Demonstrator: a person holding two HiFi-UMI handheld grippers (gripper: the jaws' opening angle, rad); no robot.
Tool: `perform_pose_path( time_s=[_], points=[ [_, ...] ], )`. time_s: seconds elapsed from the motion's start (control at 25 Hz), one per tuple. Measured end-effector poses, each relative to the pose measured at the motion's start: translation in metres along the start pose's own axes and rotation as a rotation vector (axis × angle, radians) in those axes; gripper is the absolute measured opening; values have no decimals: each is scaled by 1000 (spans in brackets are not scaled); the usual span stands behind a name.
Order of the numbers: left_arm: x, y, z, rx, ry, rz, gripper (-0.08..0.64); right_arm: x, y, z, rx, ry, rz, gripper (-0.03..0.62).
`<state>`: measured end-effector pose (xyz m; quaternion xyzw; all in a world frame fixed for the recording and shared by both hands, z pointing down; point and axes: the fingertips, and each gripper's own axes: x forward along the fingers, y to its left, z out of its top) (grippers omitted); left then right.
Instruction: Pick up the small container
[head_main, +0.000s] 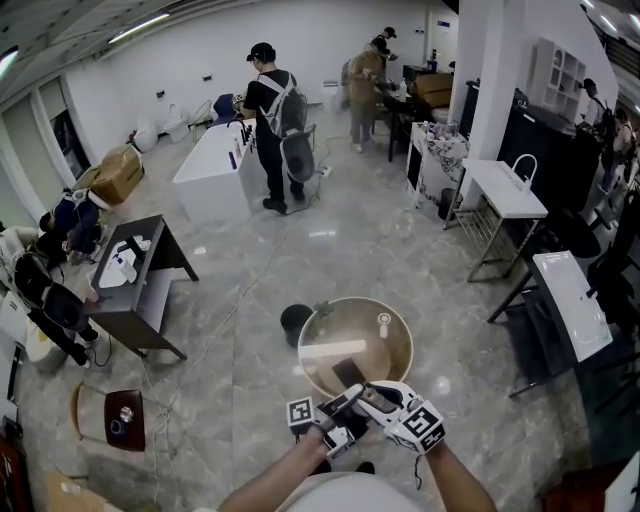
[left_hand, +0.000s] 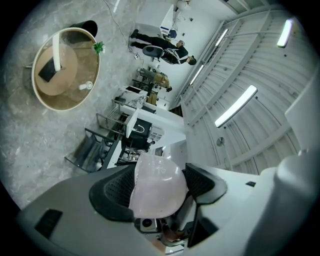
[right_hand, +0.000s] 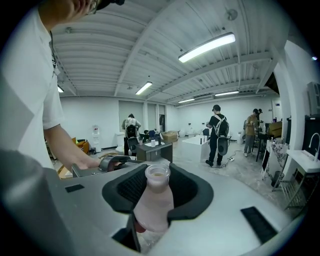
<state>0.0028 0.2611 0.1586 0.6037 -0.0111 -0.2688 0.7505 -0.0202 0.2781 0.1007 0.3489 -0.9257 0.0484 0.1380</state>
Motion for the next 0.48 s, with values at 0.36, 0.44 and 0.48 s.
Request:
perform_pose_path(
  time_s=[0.36, 0.44, 0.48],
  points=[
    [-3, -5, -2, 4, 4, -12, 330, 0, 5, 3, -8, -9, 8, 150],
    [-4, -5, -3, 8, 2, -14, 330, -1, 7, 2, -10, -11, 10, 150],
    [-5, -5, -4, 8, 1, -14, 330, -1, 8, 2, -11, -12, 11, 150]
  ],
)
